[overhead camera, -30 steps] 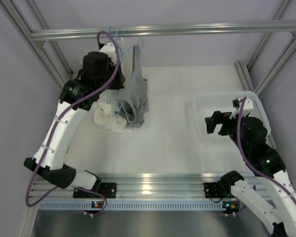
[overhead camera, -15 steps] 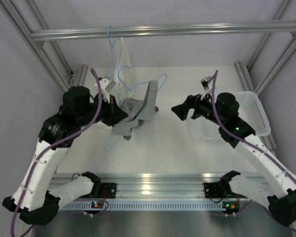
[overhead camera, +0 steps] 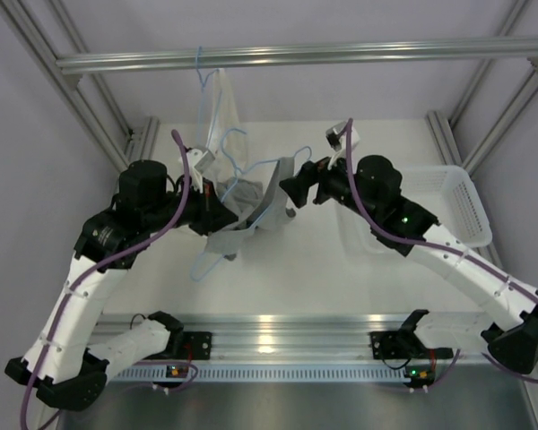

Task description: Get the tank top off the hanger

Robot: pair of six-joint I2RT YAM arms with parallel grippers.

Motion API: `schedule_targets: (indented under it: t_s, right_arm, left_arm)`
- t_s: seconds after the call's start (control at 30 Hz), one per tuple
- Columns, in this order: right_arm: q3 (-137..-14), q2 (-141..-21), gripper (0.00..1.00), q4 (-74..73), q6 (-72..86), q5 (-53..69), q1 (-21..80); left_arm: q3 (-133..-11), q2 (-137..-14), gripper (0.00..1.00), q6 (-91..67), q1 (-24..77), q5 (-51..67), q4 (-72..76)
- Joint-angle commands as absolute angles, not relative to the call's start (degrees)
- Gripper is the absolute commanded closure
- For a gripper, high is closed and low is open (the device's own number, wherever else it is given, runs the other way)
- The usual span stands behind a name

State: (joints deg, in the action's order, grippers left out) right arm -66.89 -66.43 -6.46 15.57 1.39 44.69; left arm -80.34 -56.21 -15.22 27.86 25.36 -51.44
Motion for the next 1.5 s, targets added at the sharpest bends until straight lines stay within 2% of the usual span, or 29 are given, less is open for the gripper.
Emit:
schedule_targets:
  t_s: [0.0,0.07,0.2,0.27,0.3,0.37,0.4,0.43,0.6,0.87,1.23,1.47]
  right_arm:
    - [-70.31,-68.55,0.18,-3.96,13.89,-2.64,45.62]
    - [-70.75,-69.52,0.20,-3.96,13.97,-1.68,45.62]
    - [-72.07,-71.98,0.39,-3.87,14.50,1.67,45.70]
    - [-72.42,-72.33,0.43,-3.52,14.59,2.28,45.97]
    - [-72.51,-72.68,0.59,-3.34,14.59,2.37,46.14]
    - [-72.95,-72.77,0.75,-3.34,14.59,2.20,46.14]
    - [-72.95,-72.77,0.92,-3.34,14.68,1.94,46.06]
    - [-72.78,-72.69,1.00,-3.43,14.50,1.32,46.05]
    - [-72.07,-70.75,1.00,-4.57,13.28,-5.61,45.88]
    - [-75.93,-71.19,1.00,-10.81,12.22,-16.87,39.38]
    - [-76.64,-74.35,1.00,-13.80,13.09,-13.02,32.35]
    - [-78.83,-76.47,1.00,-14.06,13.10,-9.32,29.62]
  left_arm:
    - [-80.86,-55.99,1.00,-16.35,28.04,28.30,-46.50]
    - [-80.86,-55.99,1.00,-16.44,27.95,29.26,-45.71]
    - [-80.77,-56.16,1.00,-16.70,27.95,30.06,-44.83]
    - [-80.77,-56.42,1.00,-16.61,27.95,30.32,-44.56]
    - [-80.77,-56.51,1.00,-16.61,27.95,30.15,-44.56]
    - [-80.68,-56.69,1.00,-16.35,27.95,29.88,-44.47]
    - [-80.60,-56.69,1.00,-16.26,27.95,29.88,-44.47]
    - [-80.51,-56.69,1.00,-16.17,27.95,29.88,-44.39]
    - [-80.42,-56.34,1.00,-14.16,27.95,22.60,-46.75]
    - [-79.28,-53.62,1.00,-9.76,27.95,23.82,-50.71]
    - [-80.77,-51.33,1.00,-9.67,27.95,23.82,-51.50]
    - [-82.00,-49.57,1.00,-7.65,27.95,29.35,-51.33]
